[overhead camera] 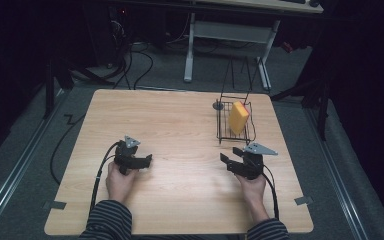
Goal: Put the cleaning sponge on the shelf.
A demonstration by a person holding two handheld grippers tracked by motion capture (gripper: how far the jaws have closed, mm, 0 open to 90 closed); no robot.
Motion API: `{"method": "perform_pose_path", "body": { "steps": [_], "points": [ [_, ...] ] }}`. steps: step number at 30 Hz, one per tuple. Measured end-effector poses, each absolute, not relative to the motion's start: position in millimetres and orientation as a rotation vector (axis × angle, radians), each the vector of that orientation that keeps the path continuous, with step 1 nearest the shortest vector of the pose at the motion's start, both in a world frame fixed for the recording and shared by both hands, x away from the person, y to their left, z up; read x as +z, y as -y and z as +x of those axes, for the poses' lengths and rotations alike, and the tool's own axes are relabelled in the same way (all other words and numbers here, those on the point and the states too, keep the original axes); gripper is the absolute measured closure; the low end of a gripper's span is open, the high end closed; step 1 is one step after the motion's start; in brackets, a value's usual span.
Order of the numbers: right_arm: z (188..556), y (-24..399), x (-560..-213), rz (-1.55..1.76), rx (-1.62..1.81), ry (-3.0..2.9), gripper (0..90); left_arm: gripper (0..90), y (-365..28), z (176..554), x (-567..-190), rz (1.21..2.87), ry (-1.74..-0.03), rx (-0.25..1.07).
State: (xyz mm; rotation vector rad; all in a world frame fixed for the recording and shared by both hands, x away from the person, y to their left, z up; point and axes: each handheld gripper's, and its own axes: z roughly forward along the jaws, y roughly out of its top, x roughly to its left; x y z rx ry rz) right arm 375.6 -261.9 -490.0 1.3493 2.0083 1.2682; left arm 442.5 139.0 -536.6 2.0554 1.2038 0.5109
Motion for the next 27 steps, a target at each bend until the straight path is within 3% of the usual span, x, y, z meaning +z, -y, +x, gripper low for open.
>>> {"method": "perform_pose_path", "body": {
  "steps": [27],
  "points": [
    [394, 260, -516, 1.412, 1.082, -2.061, 37.9, 17.1, -139, 443, -537, 2.056, -1.203, 0.511]
  ]
}}
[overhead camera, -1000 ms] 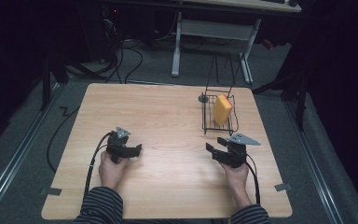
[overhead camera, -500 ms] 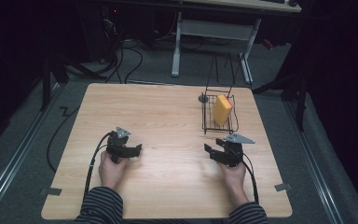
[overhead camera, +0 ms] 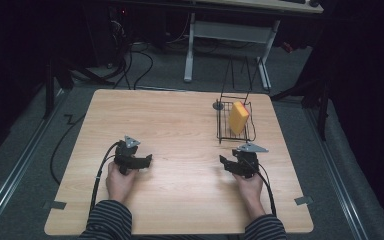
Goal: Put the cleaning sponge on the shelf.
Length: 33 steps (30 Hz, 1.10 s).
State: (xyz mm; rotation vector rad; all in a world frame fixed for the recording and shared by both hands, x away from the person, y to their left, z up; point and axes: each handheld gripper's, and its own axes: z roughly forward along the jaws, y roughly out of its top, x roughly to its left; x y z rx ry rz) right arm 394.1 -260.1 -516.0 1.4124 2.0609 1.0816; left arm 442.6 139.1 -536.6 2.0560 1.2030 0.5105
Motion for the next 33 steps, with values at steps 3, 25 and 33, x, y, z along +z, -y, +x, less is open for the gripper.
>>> {"method": "perform_pose_path", "body": {
  "steps": [3, 25, 33],
  "points": [
    [396, 260, -518, 1.419, 1.054, -2.063, 37.8, 17.1, -139, 443, -537, 2.056, -1.203, 0.510],
    [402, 255, -526, 1.389, 0.921, -2.097, 37.7, 17.0, -139, 443, -537, 2.056, -1.203, 0.511],
    [404, 252, -531, 1.391, 0.905, -2.108, 37.6, 17.1, -139, 443, -537, 2.056, -1.203, 0.510]
  ]
}}
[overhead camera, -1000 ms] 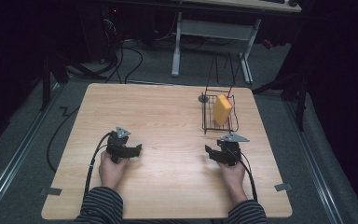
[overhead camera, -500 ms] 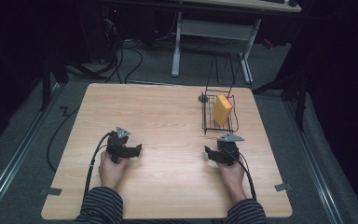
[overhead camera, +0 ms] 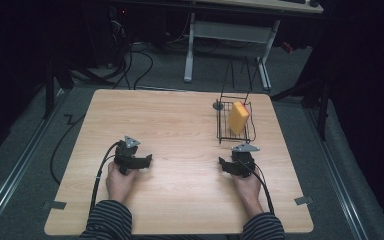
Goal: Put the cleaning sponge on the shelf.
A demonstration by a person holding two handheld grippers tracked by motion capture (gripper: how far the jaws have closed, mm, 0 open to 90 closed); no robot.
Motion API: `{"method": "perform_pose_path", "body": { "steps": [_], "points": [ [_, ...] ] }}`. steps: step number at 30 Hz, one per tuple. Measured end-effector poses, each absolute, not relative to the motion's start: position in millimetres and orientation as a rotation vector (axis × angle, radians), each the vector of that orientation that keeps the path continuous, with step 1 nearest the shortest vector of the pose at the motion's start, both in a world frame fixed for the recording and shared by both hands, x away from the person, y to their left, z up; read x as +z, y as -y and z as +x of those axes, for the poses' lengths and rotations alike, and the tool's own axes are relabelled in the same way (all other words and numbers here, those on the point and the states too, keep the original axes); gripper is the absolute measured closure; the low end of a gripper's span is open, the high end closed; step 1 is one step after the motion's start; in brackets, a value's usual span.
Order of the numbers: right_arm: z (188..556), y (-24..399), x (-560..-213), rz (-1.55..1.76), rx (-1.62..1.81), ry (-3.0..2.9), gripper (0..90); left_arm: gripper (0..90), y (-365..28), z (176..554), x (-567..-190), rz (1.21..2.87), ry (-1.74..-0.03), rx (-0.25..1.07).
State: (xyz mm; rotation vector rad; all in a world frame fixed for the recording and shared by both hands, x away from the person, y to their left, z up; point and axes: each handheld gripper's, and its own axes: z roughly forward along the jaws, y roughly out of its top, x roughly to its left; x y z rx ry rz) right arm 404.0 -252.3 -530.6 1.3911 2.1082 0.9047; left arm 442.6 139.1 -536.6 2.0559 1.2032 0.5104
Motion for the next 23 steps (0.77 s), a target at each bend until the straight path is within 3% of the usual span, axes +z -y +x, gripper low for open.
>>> {"method": "perform_pose_path", "body": {
  "steps": [23],
  "points": [
    [403.7, 251.7, -531.4, 1.393, 0.890, -2.117, 34.4, 17.1, -139.0, 442.4, -536.6, 2.056, -1.203, 0.511]
  ]
}}
